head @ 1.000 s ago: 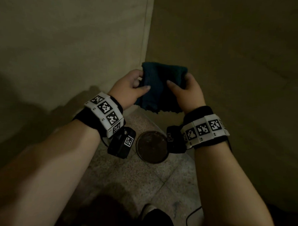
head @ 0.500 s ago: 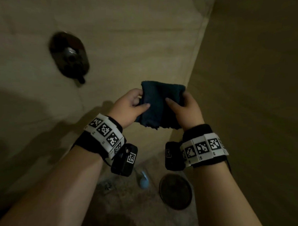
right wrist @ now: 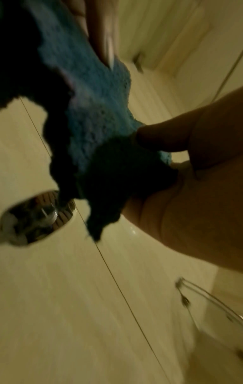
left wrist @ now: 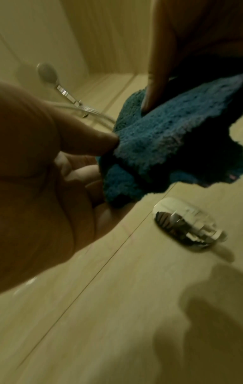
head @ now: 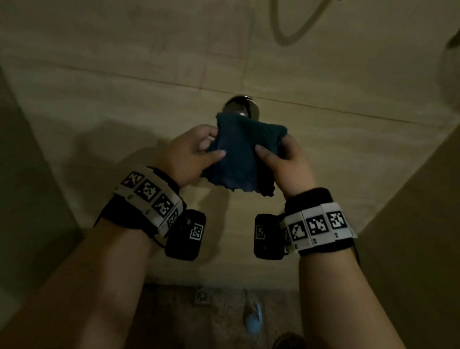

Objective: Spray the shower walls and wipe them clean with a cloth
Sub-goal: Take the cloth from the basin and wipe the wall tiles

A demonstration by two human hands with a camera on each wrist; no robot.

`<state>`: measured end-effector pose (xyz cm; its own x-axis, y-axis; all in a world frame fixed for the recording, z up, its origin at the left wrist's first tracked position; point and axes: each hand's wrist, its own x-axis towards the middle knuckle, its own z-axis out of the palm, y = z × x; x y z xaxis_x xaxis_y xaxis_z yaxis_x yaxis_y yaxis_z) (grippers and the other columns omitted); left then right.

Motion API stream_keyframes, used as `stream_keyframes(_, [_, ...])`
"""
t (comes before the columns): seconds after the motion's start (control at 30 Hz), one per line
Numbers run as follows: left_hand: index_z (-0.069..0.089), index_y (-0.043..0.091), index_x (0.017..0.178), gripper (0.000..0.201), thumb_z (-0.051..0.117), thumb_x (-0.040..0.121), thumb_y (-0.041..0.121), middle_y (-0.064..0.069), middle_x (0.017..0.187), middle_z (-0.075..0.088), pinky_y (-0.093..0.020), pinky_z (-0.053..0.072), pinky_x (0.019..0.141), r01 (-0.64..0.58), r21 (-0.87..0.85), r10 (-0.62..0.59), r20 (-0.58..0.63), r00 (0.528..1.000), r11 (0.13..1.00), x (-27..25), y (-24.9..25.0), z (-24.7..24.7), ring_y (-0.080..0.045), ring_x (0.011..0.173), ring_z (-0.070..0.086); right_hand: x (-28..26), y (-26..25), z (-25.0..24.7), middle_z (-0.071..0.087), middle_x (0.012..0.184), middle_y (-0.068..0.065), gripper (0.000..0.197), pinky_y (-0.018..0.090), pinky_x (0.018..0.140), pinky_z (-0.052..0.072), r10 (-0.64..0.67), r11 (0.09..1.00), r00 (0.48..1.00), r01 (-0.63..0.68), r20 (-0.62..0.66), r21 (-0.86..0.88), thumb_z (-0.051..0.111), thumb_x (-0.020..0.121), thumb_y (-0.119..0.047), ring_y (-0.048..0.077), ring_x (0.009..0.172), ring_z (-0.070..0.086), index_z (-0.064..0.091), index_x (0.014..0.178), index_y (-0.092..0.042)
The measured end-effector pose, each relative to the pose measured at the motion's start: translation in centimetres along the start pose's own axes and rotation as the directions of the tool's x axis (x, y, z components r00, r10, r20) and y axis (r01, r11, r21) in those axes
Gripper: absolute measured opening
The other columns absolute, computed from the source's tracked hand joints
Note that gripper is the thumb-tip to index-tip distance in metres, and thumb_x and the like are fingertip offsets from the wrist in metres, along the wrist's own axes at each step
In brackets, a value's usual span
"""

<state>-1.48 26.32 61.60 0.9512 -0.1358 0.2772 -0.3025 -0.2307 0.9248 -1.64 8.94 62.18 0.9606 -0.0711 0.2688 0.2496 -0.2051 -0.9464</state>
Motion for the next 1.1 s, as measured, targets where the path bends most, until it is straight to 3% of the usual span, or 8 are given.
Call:
stream_keyframes(0.17, [0.052, -0.001, 0.115, 0.024, 0.052, 0.091, -0.002, -0.01, 0.092, 0.063, -0.009, 0.052, 0.063, -0.048, -0.009, 0.048, -0.042, 0.998, 0.999, 1.4, -1.9, -4.9, 0.008, 0.069, 0.063, 3.0, -0.1, 4.8, 0.062, 0.095, -0.008, 0.023, 0.019, 0.081, 0.05, -0.047, 0.998, 0.996, 0.045, 0.074, 0.037, 0.061, 0.088, -0.004, 0.004, 0.087, 0.06, 0.053, 0.106, -0.015])
stream_keyframes(0.3, [0.054, 0.006, 0.109, 0.022, 0.051, 0.09, -0.005, -0.006, 0.092, 0.065, -0.014, 0.055, 0.067, -0.038, -0.069, 0.035, -0.048, 0.998, 0.997, 3.8, -3.6, -9.5, 0.007, 0.069, 0.065, 6.0, 0.2, 8.8, 0.062, 0.09, -0.013, 0.025, 0.005, 0.068, 0.048, -0.076, 0.996, 0.991, 0.072, 0.106, 0.043, 0.062, 0.085, -0.001, -0.015, 0.071, 0.061, 0.055, 0.106, -0.014])
stream_keyframes(0.4, [0.054, -0.003, 0.115, 0.027, 0.051, 0.089, -0.009, -0.006, 0.096, 0.062, -0.005, 0.051, 0.067, -0.076, -0.015, 0.075, -0.064, 0.995, 0.997, 6.3, -4.5, -12.6, 0.011, 0.07, 0.062, 8.6, -0.1, 12.0, 0.061, 0.087, -0.014, 0.022, 0.003, 0.067, 0.046, -0.113, 0.993, 0.99, 0.11, 0.08, 0.037, 0.064, 0.085, -0.003, -0.017, 0.068, 0.059, 0.056, 0.1, -0.016])
stream_keyframes(0.57, [0.056, 0.0, 0.115, 0.025, 0.054, 0.09, 0.001, -0.017, 0.113, 0.065, -0.019, 0.052, 0.084, -0.072, -0.004, 0.072, -0.061, 0.996, 0.997, 11.0, -4.8, -17.7, -0.02, 0.099, 0.062, 13.0, -1.6, 17.1, 0.064, 0.1, -0.004, 0.026, 0.029, 0.089, 0.05, -0.168, 0.986, 0.986, 0.168, -0.003, 0.013, 0.066, 0.085, -0.01, 0.012, 0.097, 0.062, 0.055, 0.107, -0.018])
stream_keyframes(0.67, [0.058, 0.011, 0.106, 0.016, 0.056, 0.09, 0.008, -0.013, 0.116, 0.065, -0.037, 0.047, 0.102, -0.09, 0.029, 0.091, -0.039, 0.995, 0.995, 13.8, -4.6, -20.0, -0.023, 0.111, 0.061, 15.3, -3.2, 18.6, 0.061, 0.096, -0.01, 0.025, 0.022, 0.086, 0.05, -0.227, 0.974, 0.973, 0.227, -0.028, -0.009, 0.063, 0.086, -0.008, 0.006, 0.092, 0.059, 0.052, 0.104, -0.021])
stream_keyframes(0.73, [0.059, 0.011, 0.106, 0.016, 0.058, 0.09, 0.01, -0.014, 0.119, 0.064, -0.044, 0.043, 0.106, -0.116, 0.033, 0.117, -0.043, 0.992, 0.993, 15.6, -4.2, -21.0, -0.025, 0.115, 0.059, 16.6, -4.3, 19.2, 0.062, 0.1, -0.004, 0.025, 0.029, 0.09, 0.05, -0.281, 0.959, 0.959, 0.279, -0.045, -0.047, 0.063, 0.087, -0.008, 0.013, 0.098, 0.06, 0.052, 0.106, -0.019])
stream_keyframes(0.97, [0.052, 0.01, 0.12, 0.036, 0.061, 0.088, 0.024, -0.013, 0.125, 0.059, -0.043, 0.045, 0.103, -0.224, 0.204, 0.24, -0.059, 0.969, 0.953, 20.2, -0.6, -23.5, -0.023, 0.116, 0.057, 20.6, -9.3, 19.0, 0.057, 0.109, 0.0, 0.036, 0.035, 0.092, 0.049, -0.431, 0.884, 0.902, 0.414, -0.034, -0.216, 0.064, 0.087, -0.015, 0.016, 0.104, 0.056, 0.049, 0.12, -0.01])
stream_keyframes(1.1, [0.055, 0.01, 0.112, 0.03, 0.064, 0.086, 0.022, -0.003, 0.102, 0.057, -0.027, 0.045, 0.088, -0.27, 0.35, 0.318, -0.088, 0.944, 0.897, 22.0, 2.5, -24.9, -0.019, 0.097, 0.056, 23.0, -13.0, 18.2, 0.059, 0.12, 0.007, 0.037, 0.038, 0.097, 0.047, -0.409, 0.873, 0.911, 0.406, 0.046, -0.27, 0.06, 0.09, -0.017, 0.021, 0.109, 0.056, 0.048, 0.124, -0.01])
